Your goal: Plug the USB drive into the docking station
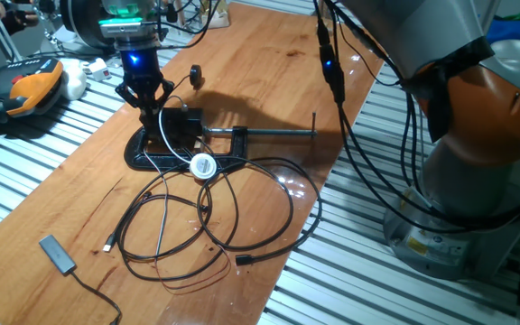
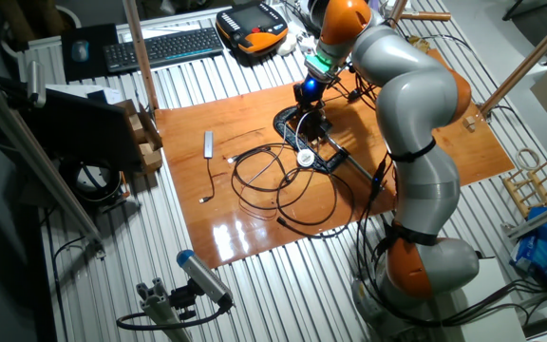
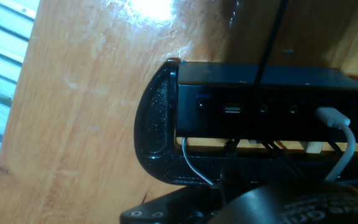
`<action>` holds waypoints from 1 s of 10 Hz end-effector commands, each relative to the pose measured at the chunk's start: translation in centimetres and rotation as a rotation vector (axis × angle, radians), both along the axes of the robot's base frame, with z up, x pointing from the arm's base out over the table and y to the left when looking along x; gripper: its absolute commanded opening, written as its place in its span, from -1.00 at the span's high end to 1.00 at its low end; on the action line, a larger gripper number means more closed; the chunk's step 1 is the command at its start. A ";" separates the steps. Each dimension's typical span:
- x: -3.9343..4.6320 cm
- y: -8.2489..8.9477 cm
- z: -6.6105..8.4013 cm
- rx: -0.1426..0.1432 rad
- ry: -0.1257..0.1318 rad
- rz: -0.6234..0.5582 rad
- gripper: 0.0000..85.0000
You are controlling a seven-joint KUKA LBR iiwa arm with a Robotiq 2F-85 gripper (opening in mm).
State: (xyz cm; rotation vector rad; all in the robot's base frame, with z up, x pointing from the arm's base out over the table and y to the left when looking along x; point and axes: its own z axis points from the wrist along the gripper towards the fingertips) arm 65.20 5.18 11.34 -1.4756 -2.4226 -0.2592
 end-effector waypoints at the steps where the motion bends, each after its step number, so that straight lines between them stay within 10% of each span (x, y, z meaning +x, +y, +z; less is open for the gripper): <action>1: 0.01 -0.1 -0.1 -0.003 -0.001 0.001 1.00; 4: 0.04 -0.1 -0.3 -0.004 -0.007 -0.004 1.00; 6: -0.02 -0.1 -0.1 -0.024 -0.024 -0.022 0.20; 10: -0.03 0.0 -0.2 -0.039 -0.029 -0.012 0.20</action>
